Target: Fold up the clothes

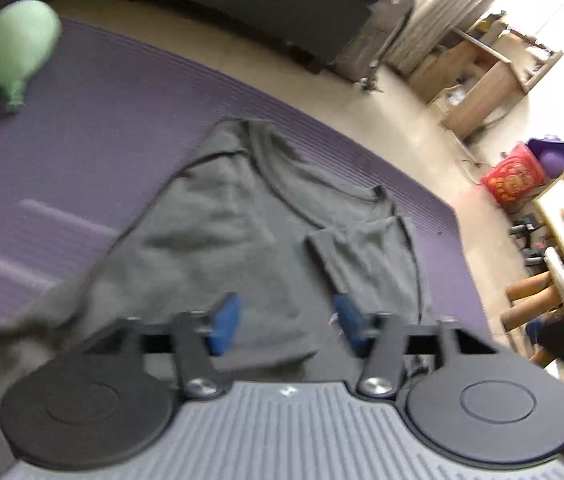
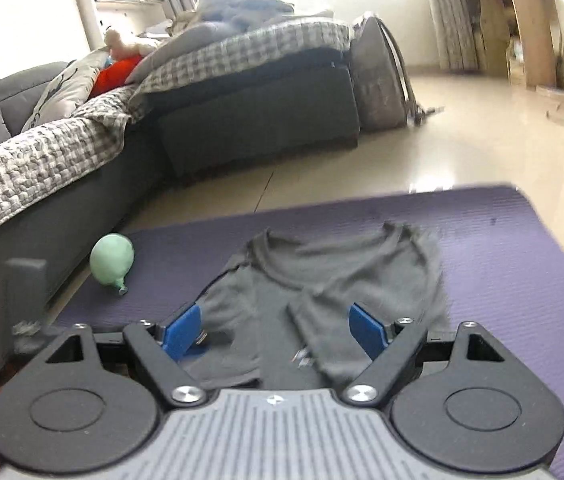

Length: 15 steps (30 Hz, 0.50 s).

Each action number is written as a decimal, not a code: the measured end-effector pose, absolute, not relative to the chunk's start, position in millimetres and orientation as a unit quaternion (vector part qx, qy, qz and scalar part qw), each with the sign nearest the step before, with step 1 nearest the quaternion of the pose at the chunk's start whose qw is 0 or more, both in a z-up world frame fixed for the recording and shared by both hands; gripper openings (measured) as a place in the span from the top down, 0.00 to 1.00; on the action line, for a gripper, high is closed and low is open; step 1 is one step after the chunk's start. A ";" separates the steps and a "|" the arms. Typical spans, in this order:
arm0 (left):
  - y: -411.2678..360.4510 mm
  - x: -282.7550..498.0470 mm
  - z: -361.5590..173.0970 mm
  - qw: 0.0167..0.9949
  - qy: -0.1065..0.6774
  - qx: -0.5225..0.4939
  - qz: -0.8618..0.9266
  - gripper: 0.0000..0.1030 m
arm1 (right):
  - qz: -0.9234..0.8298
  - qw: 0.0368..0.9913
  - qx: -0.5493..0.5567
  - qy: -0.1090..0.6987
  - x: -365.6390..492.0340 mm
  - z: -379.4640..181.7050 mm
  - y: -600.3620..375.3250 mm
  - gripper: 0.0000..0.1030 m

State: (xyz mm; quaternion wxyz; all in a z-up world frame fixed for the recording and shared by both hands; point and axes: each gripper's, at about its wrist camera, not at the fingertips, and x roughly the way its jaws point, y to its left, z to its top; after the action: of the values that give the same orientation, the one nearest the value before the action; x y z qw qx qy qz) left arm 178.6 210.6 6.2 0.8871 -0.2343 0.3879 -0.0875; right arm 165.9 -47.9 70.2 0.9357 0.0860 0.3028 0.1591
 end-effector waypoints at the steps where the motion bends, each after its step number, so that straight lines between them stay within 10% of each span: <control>1: 217.4 166.0 14.1 0.891 0.385 -0.229 -0.072 0.27 | 0.159 0.935 0.085 0.304 167.2 70.9 -47.4 0.21; 15: 300.3 86.2 -9.6 0.880 0.420 -0.206 0.080 0.22 | 0.211 0.874 0.128 0.419 203.4 4.9 -10.1 0.37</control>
State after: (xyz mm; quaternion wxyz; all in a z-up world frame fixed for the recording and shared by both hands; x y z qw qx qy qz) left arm 86.2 300.3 -9.6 0.8803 -0.2060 0.4198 0.0799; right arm 203.4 -10.1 4.9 0.8737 0.1280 0.4190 0.2114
